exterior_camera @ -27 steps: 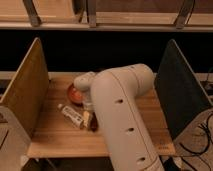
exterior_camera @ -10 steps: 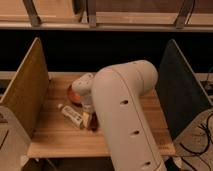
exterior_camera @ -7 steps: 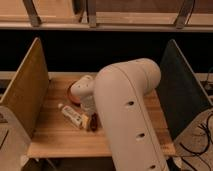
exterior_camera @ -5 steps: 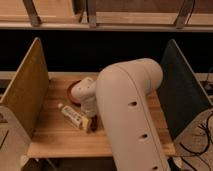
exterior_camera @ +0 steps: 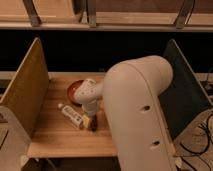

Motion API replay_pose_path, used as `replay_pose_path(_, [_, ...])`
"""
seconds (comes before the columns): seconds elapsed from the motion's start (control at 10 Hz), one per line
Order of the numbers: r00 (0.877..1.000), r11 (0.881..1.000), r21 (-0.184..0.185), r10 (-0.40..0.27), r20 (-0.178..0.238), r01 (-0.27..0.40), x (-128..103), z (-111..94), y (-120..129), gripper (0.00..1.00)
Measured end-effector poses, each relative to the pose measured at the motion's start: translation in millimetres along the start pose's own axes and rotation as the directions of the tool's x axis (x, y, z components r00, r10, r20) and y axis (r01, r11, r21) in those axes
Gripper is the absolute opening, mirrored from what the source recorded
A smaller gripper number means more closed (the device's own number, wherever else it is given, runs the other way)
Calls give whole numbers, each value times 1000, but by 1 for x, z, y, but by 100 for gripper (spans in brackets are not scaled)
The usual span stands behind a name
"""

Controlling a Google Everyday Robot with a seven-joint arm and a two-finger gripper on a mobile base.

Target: Place the pepper in the ceramic cup

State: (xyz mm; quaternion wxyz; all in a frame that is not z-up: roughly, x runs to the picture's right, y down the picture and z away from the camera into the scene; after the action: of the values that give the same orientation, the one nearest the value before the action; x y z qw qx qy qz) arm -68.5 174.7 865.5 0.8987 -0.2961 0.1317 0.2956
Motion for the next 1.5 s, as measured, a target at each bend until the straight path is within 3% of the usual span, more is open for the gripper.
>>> replay_pose_path(0.2, [1000, 1000, 3, -11, 21, 11, 7, 1, 6, 80])
replay_pose_path(0.6, [999, 998, -54, 40, 18, -39, 22, 14, 17, 80])
replay_pose_path(0.8, [999, 997, -59, 43, 28, -41, 20, 15, 18, 80])
replay_pose_path(1.0, [999, 999, -45, 27, 33, -26, 16, 15, 18, 69])
replay_pose_path(1.5, [999, 999, -24, 29, 23, -28, 18, 14, 22, 18])
